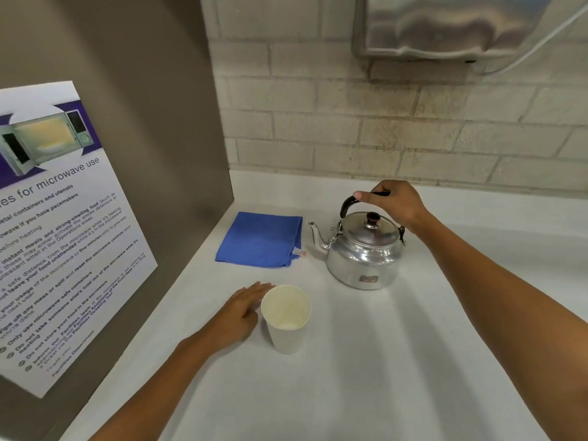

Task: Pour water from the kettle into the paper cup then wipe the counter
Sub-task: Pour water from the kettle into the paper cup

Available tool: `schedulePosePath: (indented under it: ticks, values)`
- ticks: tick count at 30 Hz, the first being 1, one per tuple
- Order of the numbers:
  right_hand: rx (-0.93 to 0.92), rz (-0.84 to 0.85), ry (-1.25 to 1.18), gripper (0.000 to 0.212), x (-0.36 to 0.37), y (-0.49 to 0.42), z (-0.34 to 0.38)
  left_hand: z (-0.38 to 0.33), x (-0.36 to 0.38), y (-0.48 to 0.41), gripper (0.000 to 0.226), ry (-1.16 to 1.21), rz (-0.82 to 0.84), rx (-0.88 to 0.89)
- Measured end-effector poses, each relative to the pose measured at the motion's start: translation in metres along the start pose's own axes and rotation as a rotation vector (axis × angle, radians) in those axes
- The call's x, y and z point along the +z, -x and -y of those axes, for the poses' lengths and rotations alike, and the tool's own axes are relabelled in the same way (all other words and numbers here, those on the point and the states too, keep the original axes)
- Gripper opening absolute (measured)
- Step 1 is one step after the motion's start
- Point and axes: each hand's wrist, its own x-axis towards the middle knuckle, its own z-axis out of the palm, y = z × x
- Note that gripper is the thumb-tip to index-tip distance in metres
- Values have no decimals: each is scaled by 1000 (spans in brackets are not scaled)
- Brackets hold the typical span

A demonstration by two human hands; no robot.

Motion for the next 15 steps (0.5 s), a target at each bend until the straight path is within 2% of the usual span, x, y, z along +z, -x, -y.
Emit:
schedulePosePath:
  ticks: [4, 9, 15]
  values:
    - [-21, 4, -71, 35, -5, 7, 6, -2, -7, 22, 81, 86, 73, -44]
    - [-72, 27, -74, 43, -12, 20, 25, -5, -2, 42, 90, 154, 192, -61]
    - [-129, -63, -123, 48, -16, 36, 46, -29, 11, 45, 104, 250, 93, 0]
